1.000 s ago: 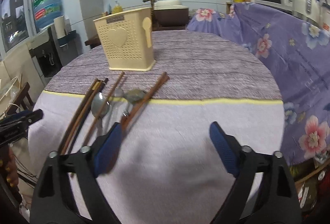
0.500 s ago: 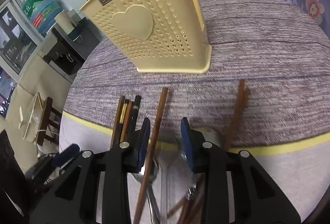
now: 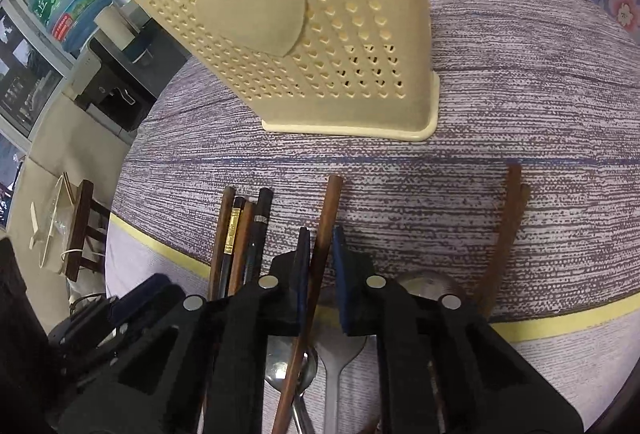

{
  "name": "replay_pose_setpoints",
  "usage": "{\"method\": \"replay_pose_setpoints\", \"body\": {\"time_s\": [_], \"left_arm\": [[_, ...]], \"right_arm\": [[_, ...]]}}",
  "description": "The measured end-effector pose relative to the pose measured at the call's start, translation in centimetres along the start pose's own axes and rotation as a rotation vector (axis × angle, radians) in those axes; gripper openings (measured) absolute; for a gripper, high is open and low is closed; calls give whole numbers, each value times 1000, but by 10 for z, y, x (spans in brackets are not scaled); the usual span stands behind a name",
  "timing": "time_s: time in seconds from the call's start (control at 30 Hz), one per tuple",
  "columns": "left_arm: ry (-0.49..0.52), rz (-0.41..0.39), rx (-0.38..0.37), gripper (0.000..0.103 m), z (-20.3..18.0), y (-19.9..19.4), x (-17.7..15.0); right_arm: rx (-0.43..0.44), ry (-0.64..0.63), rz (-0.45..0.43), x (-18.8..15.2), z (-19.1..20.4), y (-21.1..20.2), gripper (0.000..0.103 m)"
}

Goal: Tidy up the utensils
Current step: 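Lower the right tool to the utensil pile and close on a brown chopstick, then lift the brown chopstick upright with the right tool toward the holder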

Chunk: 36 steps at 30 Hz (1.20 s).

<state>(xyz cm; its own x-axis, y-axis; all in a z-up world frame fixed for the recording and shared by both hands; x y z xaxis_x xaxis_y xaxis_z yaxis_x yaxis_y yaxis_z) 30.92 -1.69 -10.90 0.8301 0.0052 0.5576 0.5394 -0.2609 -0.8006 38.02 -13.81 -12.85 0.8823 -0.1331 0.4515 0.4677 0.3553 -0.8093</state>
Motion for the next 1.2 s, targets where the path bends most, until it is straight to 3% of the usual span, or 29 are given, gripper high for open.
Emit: {"method": "replay_pose_setpoints", "body": {"time_s": [0.07, 0.33, 0.8, 1.0, 1.2], "left_arm": [[-2, 12, -19, 24, -5, 6, 5], [24, 52, 56, 19, -3, 34, 17], [71, 63, 90, 19, -8, 43, 27], [111, 71, 155, 10, -12, 49, 34], [77, 63, 129, 9, -6, 46, 37]], "right_arm": [[0, 2, -2, -1, -5, -3, 12], [10, 13, 0, -4, -12, -8, 12], [18, 11, 11, -5, -13, -5, 12], [18, 8, 7, -3, -8, -2, 11], [54, 7, -29, -3, -4, -16, 10]]}}
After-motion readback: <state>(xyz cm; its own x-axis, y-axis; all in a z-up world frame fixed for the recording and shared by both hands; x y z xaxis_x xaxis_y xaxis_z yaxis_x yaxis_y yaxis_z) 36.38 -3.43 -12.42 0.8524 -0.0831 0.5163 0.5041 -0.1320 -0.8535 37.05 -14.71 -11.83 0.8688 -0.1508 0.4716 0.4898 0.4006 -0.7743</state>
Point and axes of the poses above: each gripper's, at about its wrist camera, not at the fingertips, and y roughly the way its jaws point, z to its left, x to its top, the point moved 8 cm from there along y, roughly the way its jaws point, and after that the axes turned 1 degree about -y, right-handed, at the moved point
